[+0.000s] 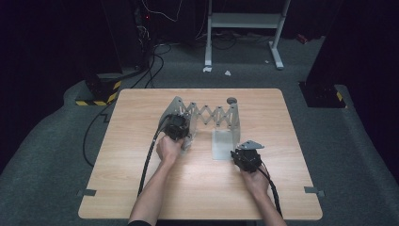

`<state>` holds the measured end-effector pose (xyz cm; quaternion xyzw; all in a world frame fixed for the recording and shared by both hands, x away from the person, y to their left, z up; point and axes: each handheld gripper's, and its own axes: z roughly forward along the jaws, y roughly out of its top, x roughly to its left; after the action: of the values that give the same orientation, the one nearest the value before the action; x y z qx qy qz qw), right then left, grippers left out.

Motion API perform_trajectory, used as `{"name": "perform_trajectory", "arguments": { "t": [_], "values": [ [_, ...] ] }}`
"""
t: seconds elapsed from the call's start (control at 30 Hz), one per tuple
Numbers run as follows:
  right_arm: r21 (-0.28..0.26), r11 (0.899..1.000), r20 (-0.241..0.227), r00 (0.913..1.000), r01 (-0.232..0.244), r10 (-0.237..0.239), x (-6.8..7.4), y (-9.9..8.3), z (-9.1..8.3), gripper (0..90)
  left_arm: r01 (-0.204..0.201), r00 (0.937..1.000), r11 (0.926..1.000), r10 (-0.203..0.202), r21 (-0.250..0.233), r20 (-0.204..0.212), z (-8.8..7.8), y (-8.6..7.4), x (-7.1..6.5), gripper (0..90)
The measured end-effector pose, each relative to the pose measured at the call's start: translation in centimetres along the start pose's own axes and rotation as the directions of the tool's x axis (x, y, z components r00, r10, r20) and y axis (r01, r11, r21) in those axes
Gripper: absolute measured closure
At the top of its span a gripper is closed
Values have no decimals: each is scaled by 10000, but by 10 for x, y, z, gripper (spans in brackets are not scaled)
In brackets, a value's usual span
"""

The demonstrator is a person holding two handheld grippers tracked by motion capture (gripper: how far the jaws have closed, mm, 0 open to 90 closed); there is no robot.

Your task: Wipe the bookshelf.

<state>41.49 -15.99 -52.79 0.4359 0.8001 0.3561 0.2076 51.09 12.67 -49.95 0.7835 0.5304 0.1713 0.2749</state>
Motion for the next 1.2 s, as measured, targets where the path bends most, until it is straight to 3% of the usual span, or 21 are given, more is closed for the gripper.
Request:
{"name": "perform_trajectory", "arguments": {
  "t": [0.3, 0.57, 0.93, 1.2],
  "values": [
    [2, 10000, -2, 10000, -9, 9, 0, 0, 0, 752, -53, 9999, 10000, 53, 26, 142, -3, 3, 0, 820],
    [9, 10000, -13, 10000, -28, 28, 0, 0, 0, 751, -367, 9985, 9975, 392, -608, 392, -26, 20, -8, 820],
    [9, 10000, -24, 10000, -15, 15, -1, 0, 0, 752, -632, 9966, 9824, 714, -1760, 407, -65, 46, -11, 819],
    [11, 10000, -17, 10000, -11, 11, 0, 0, 0, 752, -731, 9956, 9715, 842, -2254, 404, -77, 52, -13, 819]
  ]
}}
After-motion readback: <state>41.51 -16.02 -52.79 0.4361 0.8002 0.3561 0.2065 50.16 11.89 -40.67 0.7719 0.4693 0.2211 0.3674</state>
